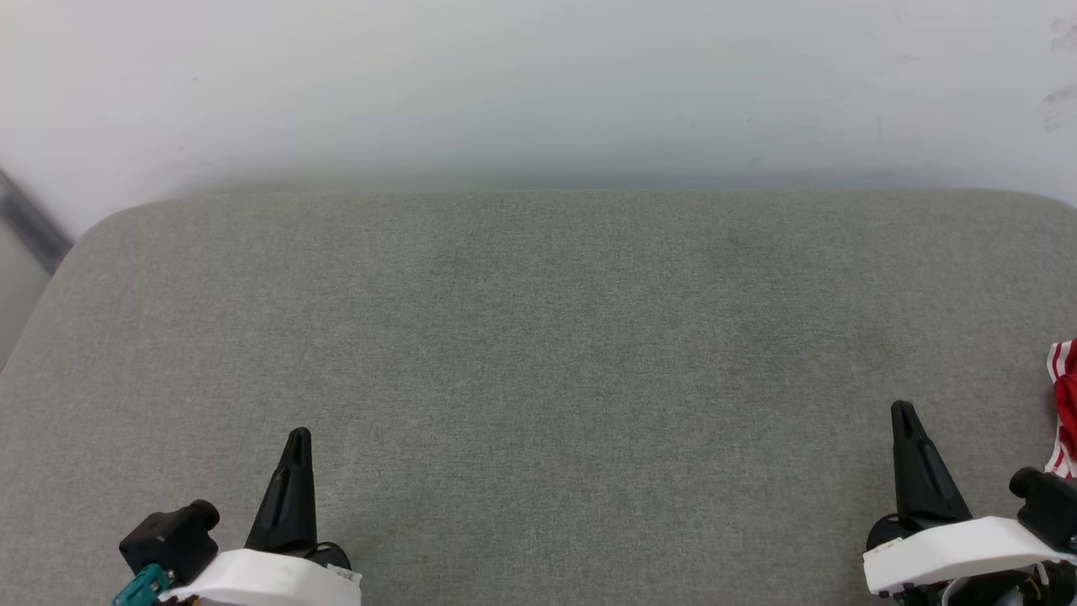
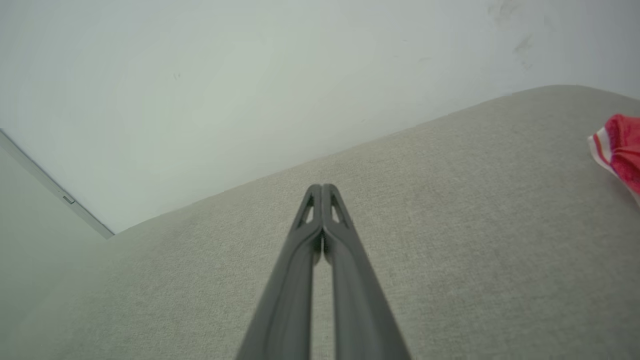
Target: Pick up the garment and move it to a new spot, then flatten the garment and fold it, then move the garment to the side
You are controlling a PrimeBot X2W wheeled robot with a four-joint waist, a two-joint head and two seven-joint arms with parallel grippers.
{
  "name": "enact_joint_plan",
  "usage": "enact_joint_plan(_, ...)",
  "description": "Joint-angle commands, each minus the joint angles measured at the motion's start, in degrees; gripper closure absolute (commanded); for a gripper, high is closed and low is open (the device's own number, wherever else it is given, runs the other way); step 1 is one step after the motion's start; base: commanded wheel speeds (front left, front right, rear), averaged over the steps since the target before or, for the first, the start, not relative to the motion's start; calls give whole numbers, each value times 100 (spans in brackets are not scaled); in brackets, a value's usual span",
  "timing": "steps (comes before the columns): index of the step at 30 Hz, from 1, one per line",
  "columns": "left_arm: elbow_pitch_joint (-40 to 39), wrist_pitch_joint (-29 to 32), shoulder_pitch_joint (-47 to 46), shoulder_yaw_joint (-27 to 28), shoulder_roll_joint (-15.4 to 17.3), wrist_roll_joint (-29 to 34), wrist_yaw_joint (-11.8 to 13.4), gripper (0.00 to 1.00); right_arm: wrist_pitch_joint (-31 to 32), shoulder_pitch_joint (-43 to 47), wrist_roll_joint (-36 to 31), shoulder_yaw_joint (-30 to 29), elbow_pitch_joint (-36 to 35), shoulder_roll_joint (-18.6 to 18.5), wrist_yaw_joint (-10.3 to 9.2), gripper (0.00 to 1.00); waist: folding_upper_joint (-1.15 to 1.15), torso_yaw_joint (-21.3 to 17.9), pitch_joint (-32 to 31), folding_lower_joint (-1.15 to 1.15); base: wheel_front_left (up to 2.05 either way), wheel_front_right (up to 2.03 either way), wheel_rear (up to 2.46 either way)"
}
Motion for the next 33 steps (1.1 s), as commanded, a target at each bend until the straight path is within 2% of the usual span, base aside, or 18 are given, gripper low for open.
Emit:
enact_joint_plan(1,-38,46,-176,4,53,-257,-2,100,54,-171,261,-23,-56,2,0,100,0,-3,-2,0,0,0,0)
enact_joint_plan(17,189,361,-356,24,107,-1743,-14,100,410,-291,1704,-95,74,5,0,100,0,-39,-19,0,0,0,0)
enact_joint_plan(33,353,653,-491,67,129,-2972,-20,100,711,-378,2925,-156,186,8,0,100,0,-76,-37,0,0,0,0)
